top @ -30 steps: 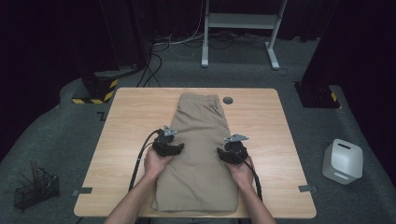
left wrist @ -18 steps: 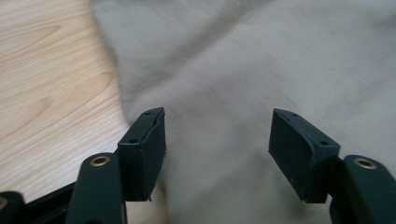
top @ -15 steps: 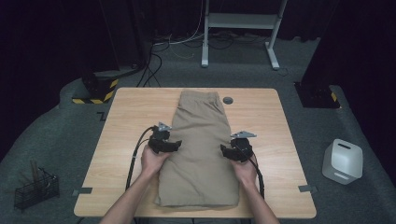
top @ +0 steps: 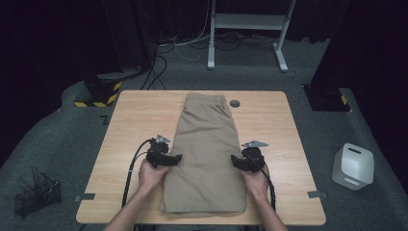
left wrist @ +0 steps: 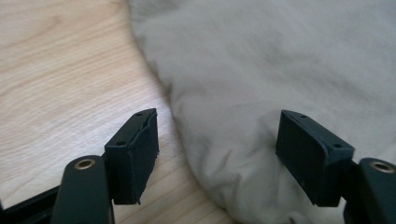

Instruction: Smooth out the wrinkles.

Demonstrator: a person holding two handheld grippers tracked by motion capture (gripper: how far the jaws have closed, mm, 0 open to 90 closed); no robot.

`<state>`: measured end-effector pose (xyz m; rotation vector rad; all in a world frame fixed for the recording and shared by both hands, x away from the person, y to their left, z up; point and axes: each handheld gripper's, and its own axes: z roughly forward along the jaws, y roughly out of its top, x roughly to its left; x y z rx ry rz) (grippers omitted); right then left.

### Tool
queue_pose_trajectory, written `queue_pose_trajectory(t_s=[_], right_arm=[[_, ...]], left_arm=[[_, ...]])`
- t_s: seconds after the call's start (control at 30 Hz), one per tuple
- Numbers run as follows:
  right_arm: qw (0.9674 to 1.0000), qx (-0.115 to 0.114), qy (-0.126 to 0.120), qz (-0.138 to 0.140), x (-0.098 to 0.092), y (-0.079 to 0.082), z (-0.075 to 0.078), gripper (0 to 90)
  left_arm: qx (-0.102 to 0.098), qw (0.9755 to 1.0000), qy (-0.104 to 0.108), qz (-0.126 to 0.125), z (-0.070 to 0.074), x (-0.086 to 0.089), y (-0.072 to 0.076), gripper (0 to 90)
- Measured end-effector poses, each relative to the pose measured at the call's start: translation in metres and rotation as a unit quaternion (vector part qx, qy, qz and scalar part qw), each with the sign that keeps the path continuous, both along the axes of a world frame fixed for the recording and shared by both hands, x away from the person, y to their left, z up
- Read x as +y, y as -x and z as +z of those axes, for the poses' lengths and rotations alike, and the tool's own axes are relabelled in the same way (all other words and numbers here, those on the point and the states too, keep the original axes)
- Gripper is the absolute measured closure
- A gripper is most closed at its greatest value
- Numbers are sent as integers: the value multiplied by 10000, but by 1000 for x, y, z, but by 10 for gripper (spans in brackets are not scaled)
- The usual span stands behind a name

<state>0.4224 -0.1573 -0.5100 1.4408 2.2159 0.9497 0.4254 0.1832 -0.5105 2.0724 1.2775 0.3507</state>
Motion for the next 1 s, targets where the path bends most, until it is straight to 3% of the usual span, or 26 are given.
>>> queue_pose_trajectory(t_s=[0.17, 0.27, 0.4, 0.47, 0.57, 0.67, 0.77, 1.0], right_arm=[[9997, 10, 252, 9, 7, -3, -4, 448], [9991, -79, 416, 55, 10, -1, -5, 455], [9991, -72, 413, 114, 10, -2, -5, 460], [9991, -100, 392, 133, 9, 0, -5, 473], [9991, -69, 399, 93, 10, 2, -5, 501], [9990, 10, 449, 50, 13, 2, -3, 530], [9986, 118, 508, 79, 13, 0, 0, 538], [9983, 144, 513, 220, 14, 1, 0, 600]], left_arm=[[-75, 9998, -173, -5, -4, -6, 0, 290], [-300, 9989, -368, 12, -7, -12, 3, 283], [-385, 9986, -334, 149, -8, -15, 6, 285], [-465, 9984, -293, 117, -9, -16, 7, 341], [-363, 9987, -357, 70, -6, -18, 7, 383], [-444, 9985, -302, 59, -8, -17, 9, 408], [-379, 9987, -338, 103, -6, -19, 9, 418], [-377, 9987, -337, -45, -4, -26, 9, 600]])
